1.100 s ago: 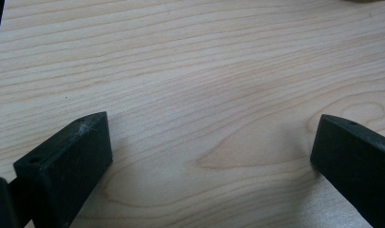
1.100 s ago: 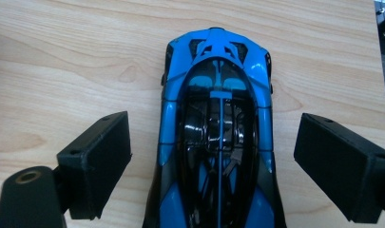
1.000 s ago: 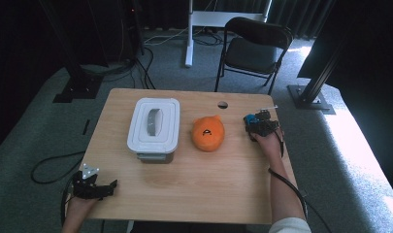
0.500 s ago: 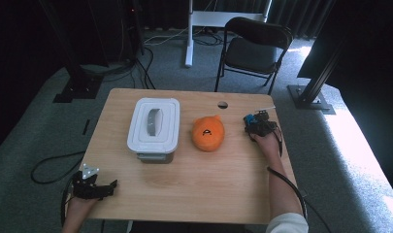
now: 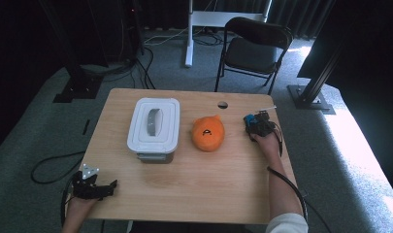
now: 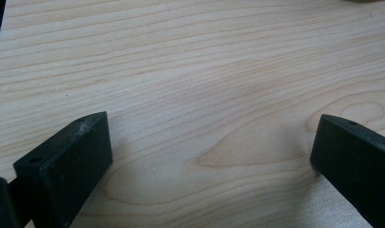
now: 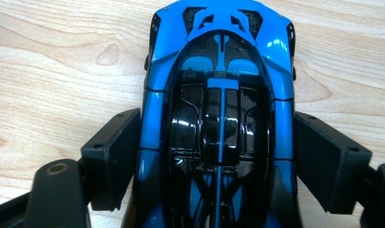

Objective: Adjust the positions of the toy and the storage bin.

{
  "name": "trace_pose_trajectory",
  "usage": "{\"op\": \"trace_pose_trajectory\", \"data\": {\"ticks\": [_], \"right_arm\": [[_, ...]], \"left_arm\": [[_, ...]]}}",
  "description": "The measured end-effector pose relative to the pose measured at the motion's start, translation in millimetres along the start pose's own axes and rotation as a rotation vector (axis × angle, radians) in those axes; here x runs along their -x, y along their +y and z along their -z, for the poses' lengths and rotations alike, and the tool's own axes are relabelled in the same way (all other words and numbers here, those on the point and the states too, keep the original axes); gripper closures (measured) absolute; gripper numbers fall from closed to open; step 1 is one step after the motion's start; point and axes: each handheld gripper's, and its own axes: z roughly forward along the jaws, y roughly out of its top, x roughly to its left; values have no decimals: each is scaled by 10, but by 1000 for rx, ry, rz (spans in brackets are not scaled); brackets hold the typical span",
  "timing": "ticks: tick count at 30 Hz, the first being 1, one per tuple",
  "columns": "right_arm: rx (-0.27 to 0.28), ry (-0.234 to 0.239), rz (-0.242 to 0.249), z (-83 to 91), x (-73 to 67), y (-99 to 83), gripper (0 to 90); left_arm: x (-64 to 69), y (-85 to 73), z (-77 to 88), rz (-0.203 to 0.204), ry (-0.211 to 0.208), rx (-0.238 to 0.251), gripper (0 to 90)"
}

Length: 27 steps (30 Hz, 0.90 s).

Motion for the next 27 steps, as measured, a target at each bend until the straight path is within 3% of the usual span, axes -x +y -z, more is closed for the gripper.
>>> {"op": "trace_pose_trajectory", "data": {"ticks": [14,27], "right_arm": [[-1,7,9,58,-2,-76,249],[-3,17,28,231,-27,-283,251]], "left_arm": [[0,0,0,0,0,0,4],[-2,2,-1,-2,-2,0,4]]}}
